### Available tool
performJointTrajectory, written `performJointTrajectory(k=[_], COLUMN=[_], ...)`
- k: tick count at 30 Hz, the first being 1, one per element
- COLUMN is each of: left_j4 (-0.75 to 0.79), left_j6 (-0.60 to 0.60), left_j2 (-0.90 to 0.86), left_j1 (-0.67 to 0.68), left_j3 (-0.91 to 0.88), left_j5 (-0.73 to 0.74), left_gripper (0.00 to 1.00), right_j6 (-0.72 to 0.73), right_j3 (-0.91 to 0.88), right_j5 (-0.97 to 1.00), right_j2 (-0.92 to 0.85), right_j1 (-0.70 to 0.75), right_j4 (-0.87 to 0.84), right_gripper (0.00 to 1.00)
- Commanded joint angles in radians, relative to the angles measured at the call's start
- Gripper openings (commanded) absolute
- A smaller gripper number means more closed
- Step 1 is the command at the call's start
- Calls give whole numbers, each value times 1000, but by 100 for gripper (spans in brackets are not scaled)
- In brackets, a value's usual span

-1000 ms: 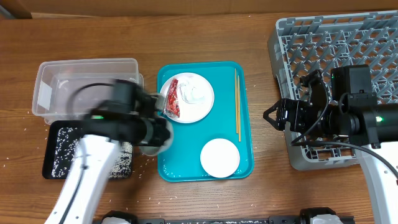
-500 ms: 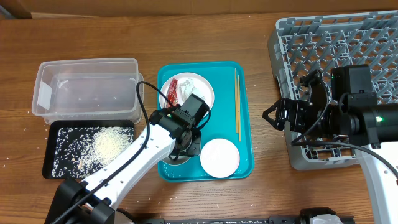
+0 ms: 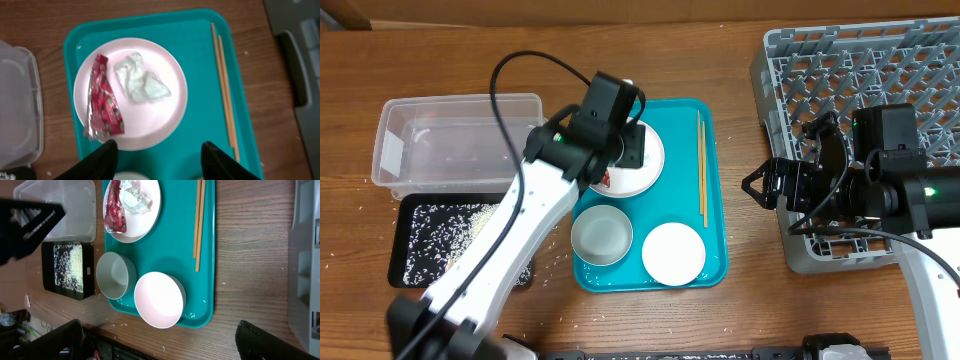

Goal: Sort waste into correct bins and load items into the dishwasher
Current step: 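Pick the white tissue off the plate and drop it in the clear bin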

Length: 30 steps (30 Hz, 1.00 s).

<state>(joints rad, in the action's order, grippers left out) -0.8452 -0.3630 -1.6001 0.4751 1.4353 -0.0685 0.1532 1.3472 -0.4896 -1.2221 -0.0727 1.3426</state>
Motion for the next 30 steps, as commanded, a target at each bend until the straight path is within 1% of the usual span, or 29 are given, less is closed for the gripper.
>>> performJointTrajectory(k=[1,3,6,11,13,14,17,18,19,20,21,22,24,27,30], left_j4=[33,69,122,176,200,208,222,224,227,228,224,216,190,118,-8], left_j6=[47,62,101,109,108,108,109,109,109,109,109,112,133,132,119], left_j2=[-134,-200,-293,-400,-431,-442,-454,-454,-454,-454,-454,-454,-447,-423,-357], left_j1=[-20,-21,-20,-26,-31,-32,-32,-32,-32,-32,-33,-33,-32,-39,-62], left_j3=[2,2,2,2,2,2,2,2,2,2,2,2,5,35,122], left_j5=[-2,23,51,35,35,35,34,34,35,35,36,36,41,43,42], left_gripper=[61,65,77,77,75,72,59,52,38,28,13,4,4,4,4], right_j6=[-4,-4,-4,-3,-3,-3,-4,-4,-4,-4,-4,-4,-4,-4,-3], right_j3=[0,0,0,0,0,0,0,0,0,0,0,0,0,0,0], right_j5=[3,3,2,2,2,2,2,2,2,2,2,2,2,2,2], right_j2=[7,7,7,7,7,7,7,7,7,7,7,7,7,7,7], right_j1=[-6,-6,-6,-6,-6,-6,-6,-6,-6,-6,-6,-6,-6,-6,-6], right_j4=[-5,-5,-5,-5,-5,-5,-4,-5,-5,-5,-5,-4,-1,-1,5], right_gripper=[99,100,99,100,99,99,99,99,99,99,99,99,99,99,98])
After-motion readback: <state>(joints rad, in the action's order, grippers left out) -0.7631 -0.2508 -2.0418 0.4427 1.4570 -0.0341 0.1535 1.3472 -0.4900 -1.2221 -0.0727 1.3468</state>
